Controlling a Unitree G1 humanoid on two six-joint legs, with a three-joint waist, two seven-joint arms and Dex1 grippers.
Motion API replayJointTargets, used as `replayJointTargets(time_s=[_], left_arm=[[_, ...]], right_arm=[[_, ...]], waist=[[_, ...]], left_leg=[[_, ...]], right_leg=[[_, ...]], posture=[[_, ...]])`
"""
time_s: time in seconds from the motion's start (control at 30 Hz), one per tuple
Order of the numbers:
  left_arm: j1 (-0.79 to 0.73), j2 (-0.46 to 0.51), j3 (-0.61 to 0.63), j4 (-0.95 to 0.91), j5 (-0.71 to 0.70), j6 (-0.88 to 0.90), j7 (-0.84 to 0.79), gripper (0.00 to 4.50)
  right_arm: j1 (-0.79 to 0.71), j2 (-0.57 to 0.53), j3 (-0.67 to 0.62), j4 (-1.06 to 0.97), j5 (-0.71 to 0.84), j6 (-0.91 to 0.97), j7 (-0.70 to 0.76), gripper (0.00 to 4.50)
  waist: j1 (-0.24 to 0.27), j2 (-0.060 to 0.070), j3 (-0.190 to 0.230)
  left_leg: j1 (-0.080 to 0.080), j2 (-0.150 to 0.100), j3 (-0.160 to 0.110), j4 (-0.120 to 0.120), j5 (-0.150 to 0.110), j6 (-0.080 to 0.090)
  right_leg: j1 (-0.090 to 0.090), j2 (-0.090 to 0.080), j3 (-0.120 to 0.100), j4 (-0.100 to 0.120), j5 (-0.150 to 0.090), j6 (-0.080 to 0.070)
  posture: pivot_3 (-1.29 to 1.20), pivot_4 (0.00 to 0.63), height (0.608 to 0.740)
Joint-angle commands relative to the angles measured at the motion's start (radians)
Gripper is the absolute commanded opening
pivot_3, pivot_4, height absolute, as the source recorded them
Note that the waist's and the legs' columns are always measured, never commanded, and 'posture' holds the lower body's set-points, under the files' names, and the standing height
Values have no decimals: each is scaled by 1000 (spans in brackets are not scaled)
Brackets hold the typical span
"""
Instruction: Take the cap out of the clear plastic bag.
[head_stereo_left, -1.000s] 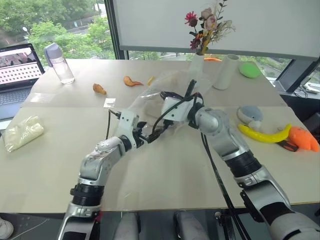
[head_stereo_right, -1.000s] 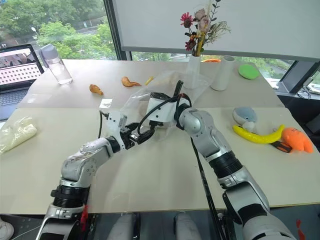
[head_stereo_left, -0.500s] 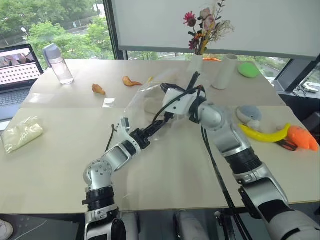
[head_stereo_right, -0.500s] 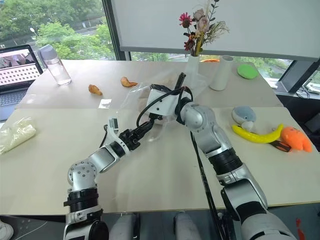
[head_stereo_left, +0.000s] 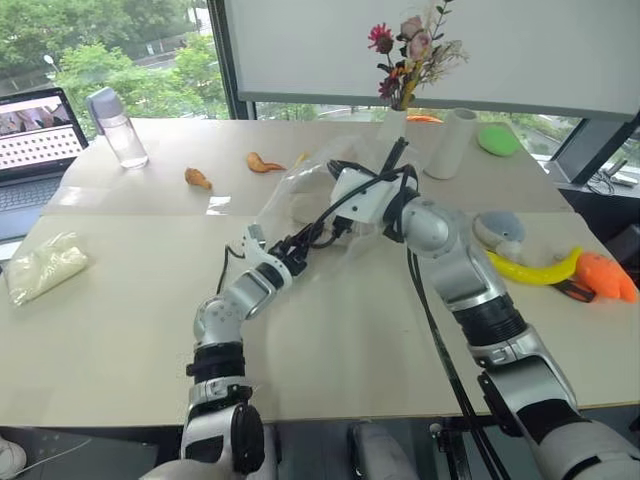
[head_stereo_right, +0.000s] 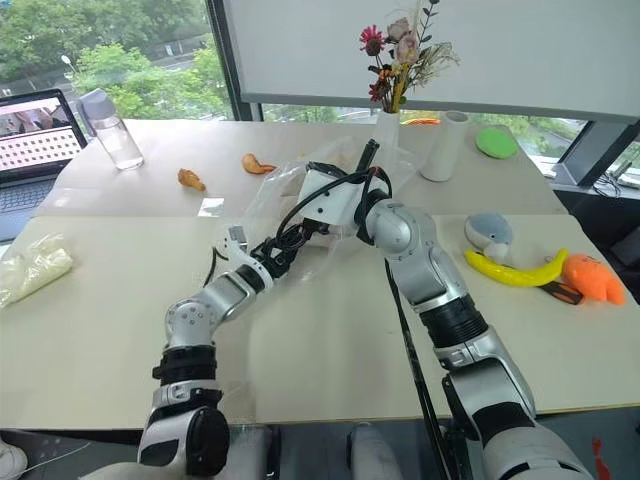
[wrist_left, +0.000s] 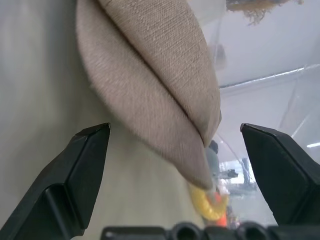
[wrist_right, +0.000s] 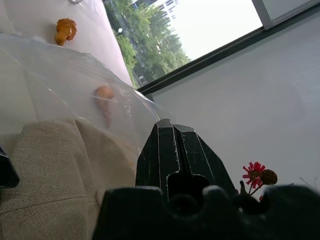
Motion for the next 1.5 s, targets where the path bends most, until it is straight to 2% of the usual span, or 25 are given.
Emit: replayJointTargets(time_s=[0.03, 0.17, 0.2, 0.3, 0.47, 0.5, 0.73, 1.0, 1.13, 1.2, 1.33, 1.5], left_arm=[[-26, 2, 0, 59, 4, -12, -23, 4500], [-25, 13, 0, 49, -6, 2, -31, 3492], [-17, 21, -3, 36, -8, 16, -34, 3029], [33, 80, 11, -34, -43, 77, -55, 2101], [99, 137, 56, -144, -113, 132, -41, 263], [115, 142, 65, -179, -134, 146, -26, 31], [198, 150, 65, -394, -293, 221, 68, 31], [248, 330, 1, -588, -405, 338, 91, 31], [246, 386, -30, -657, -448, 338, 97, 31], [252, 415, -33, -730, -513, 329, 70, 31], [275, 525, -29, -826, -589, 325, 51, 31], [305, 768, 48, -939, -728, 319, -124, 31]], right_arm=[[-16, -8, -33, -47, 14, 2, 0, 26], [-16, -8, -35, -49, 13, 6, 1, 0], [-15, -7, -34, -50, 13, 7, 1, 0], [-10, -10, -36, -52, 13, 7, 1, 0], [-7, -12, -33, -48, 10, 2, -3, 0], [-8, -13, -30, -44, 6, -4, -6, 0], [-11, -15, -5, 1, -6, -51, -15, 0], [-14, -3, 18, 52, -14, -93, -12, 0], [-18, 9, 26, 54, -1, -98, 3, 0], [-21, 13, 32, 58, 3, -105, 9, 0], [-28, 14, 33, 70, 13, -115, 22, 0], [-42, 8, 32, 100, 16, -140, 30, 0]], waist=[[-1, 0, 0], [-1, 0, 0], [-1, 0, 0], [-5, 0, 0], [-8, 0, 0], [-8, 0, 0], [-3, 0, 0], [-2, 0, 0], [-1, 0, 0], [-1, 0, 0], [-2, 0, 0], [-3, -1, 1]], left_leg=[[0, 0, 0, 0, 0, 0], [0, 0, 0, -1, 0, 0], [0, 0, 0, -1, 0, 0], [0, 0, 0, -1, 0, 0], [0, 0, 0, -2, 0, 0], [0, 0, 0, -2, 0, 0], [0, 0, 0, -2, 0, -1], [0, 1, 0, -2, 0, -1], [0, 1, 0, -2, 0, -1], [0, 1, 0, -2, 0, -1], [0, 1, 0, -3, 0, -1], [0, 1, 0, -4, 0, -1]], right_leg=[[0, 0, 0, 0, 0, 0], [0, 0, 0, 0, 0, 0], [0, 0, 0, 0, 0, 0], [-1, 0, 0, 0, 0, 0], [-1, 0, 0, 0, 0, 0], [-1, 0, 0, 0, 0, 0], [-1, 0, 0, 0, 0, 0], [-1, 0, 0, 0, 0, -1], [-1, 0, 0, 0, 0, -1], [-1, 0, 0, -1, 0, -1], [-2, 0, 0, -1, 0, -1], [-2, 0, 0, -1, 0, -2]], posture=[[0, 150, 740], [0, 150, 740], [0, 150, 740], [0, 150, 740], [0, 150, 740], [0, 150, 740], [0, 150, 740], [0, 150, 740], [0, 150, 740], [0, 150, 740], [0, 150, 740], [0, 150, 740]])
